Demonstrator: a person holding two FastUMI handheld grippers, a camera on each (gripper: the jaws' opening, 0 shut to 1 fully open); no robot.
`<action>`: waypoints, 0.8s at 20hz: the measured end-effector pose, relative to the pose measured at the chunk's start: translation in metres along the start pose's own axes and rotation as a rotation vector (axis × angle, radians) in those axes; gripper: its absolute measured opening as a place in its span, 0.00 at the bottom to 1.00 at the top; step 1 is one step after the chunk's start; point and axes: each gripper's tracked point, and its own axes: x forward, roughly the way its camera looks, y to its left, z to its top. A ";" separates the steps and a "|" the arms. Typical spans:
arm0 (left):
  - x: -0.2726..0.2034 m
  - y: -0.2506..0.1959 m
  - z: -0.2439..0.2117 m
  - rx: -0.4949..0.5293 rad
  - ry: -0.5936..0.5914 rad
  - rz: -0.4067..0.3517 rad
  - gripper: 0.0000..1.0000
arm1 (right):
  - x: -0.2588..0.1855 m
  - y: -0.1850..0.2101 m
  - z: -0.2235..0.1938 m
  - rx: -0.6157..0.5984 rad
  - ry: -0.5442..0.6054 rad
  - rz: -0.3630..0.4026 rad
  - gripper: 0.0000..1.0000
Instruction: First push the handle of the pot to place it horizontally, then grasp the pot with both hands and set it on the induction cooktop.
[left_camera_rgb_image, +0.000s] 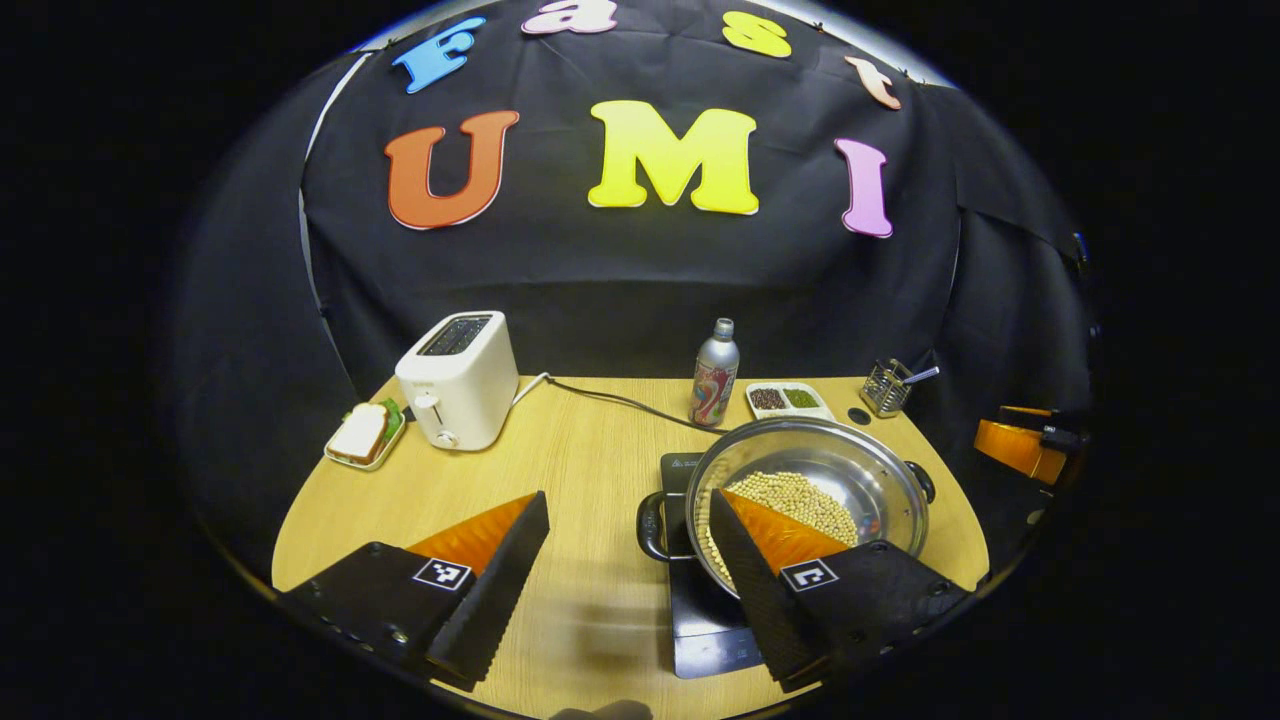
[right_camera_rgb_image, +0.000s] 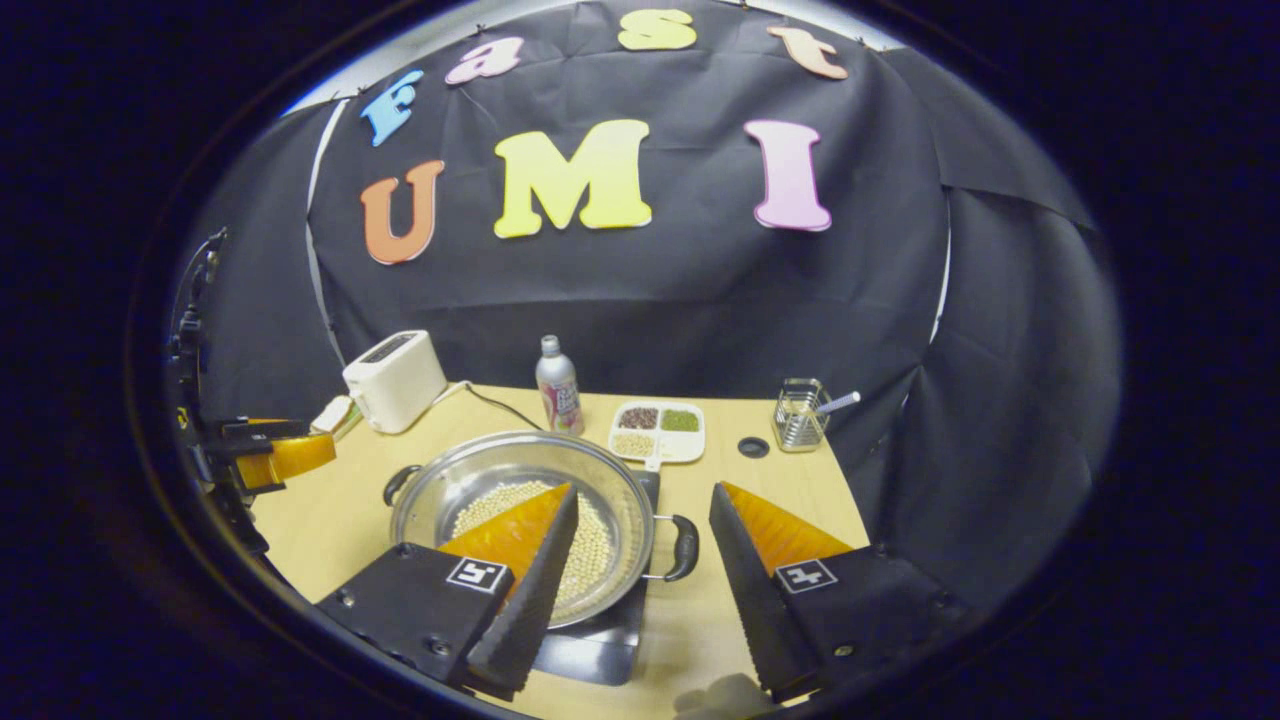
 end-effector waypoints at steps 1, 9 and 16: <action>-0.012 0.000 0.010 -0.009 -0.029 -0.009 0.96 | -0.011 0.007 0.012 -0.010 -0.025 0.006 0.83; -0.111 0.027 0.097 -0.034 -0.255 -0.020 0.96 | -0.103 0.056 0.101 -0.042 -0.252 0.035 0.98; -0.187 0.034 0.159 -0.034 -0.437 -0.030 0.95 | -0.183 0.078 0.155 -0.017 -0.441 0.039 1.00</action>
